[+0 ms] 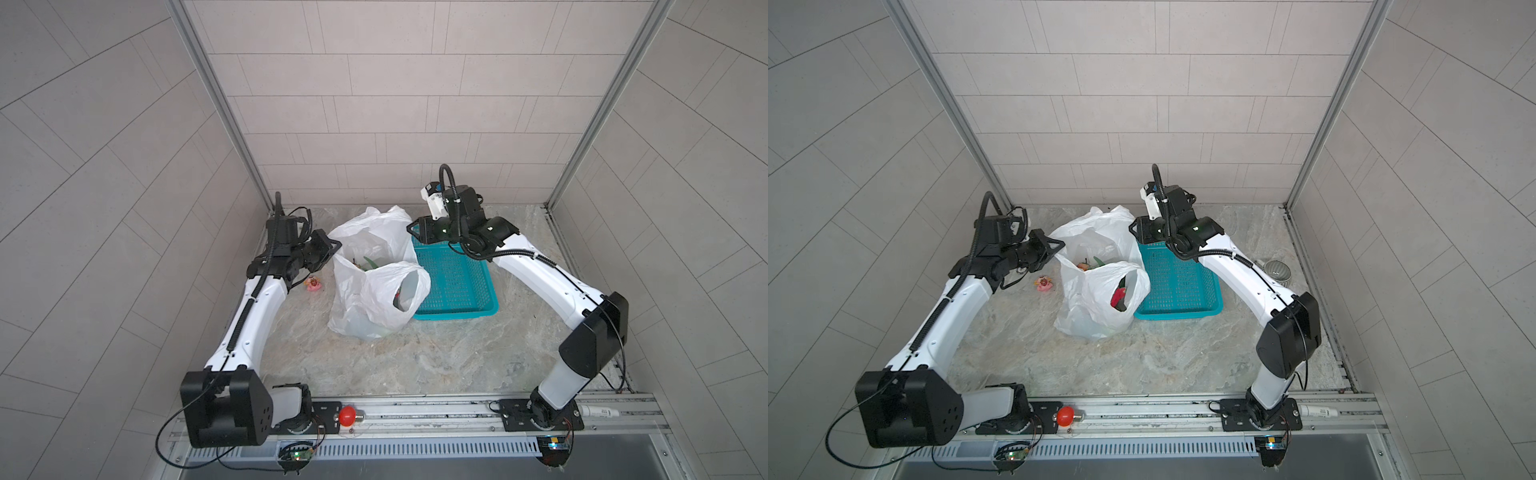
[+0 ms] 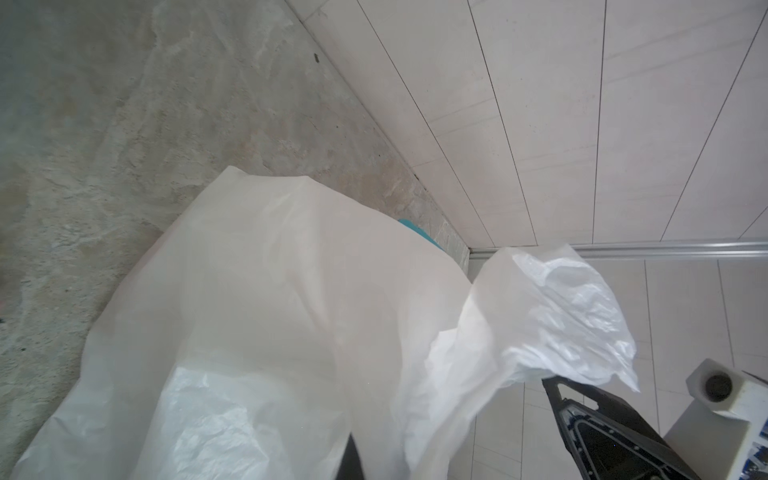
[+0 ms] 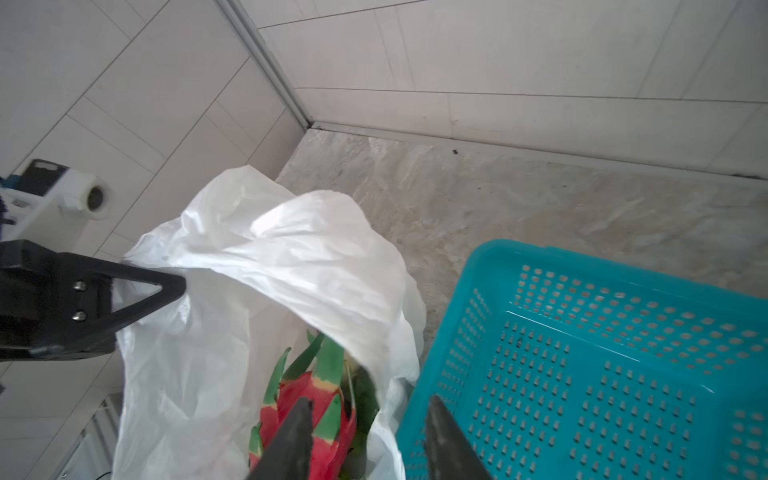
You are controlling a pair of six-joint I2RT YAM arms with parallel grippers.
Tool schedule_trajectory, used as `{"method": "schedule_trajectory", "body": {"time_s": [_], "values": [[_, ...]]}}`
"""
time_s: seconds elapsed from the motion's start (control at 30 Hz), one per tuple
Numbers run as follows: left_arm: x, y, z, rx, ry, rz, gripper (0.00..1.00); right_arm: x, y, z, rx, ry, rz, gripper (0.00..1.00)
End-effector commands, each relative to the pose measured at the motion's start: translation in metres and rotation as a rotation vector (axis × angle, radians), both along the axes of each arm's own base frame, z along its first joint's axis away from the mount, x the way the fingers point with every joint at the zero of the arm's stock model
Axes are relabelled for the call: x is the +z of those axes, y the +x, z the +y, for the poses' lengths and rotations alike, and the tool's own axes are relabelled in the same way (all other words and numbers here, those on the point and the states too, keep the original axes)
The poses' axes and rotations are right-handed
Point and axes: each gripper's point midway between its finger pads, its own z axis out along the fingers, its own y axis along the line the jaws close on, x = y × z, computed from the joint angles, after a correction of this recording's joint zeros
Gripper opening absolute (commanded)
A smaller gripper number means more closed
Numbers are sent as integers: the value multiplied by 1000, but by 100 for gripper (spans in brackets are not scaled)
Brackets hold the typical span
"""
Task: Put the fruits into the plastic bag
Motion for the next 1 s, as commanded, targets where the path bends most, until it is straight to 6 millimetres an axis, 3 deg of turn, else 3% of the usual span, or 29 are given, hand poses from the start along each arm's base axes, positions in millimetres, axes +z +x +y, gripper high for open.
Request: {"method": "schedule_trajectory", "body": {"time_s": [0.0, 0.17, 0.27, 0.3, 0.4, 0.5, 0.6, 0.7, 0.8, 0.9, 0.97], "values": [[19, -1, -33, -93, 55, -89, 0, -1, -18, -42, -121, -68, 1, 52], [-2, -20, -93, -247, 95, -68, 0, -9, -21, -104, -328, -17, 11, 54], [-12, -24, -108, -285, 102, -46, 0, -11, -22, -133, -398, 20, 12, 54], [-12, -24, -109, -285, 102, -45, 7, -12, -23, -139, -409, 22, 13, 54], [1, -24, -104, -273, 135, -72, 42, -19, -26, -151, -428, 11, 26, 54], [24, -26, -90, -267, 247, -155, 63, -29, -31, -158, -437, 4, 44, 54], [56, -37, -78, -282, 343, -286, 100, -31, -34, -166, -454, -23, 31, 54], [85, -53, -55, -253, 476, -402, 100, -30, -36, -180, -491, -77, -4, 55], [104, -62, -14, -110, 631, -468, 100, -31, -39, -201, -556, -141, -34, 55], [106, -62, 46, 129, 795, -425, 100, -37, -42, -224, -628, -243, -68, 56], [93, -59, 87, 273, 919, -345, 100, -46, -46, -244, -689, -342, -101, 57]]}}
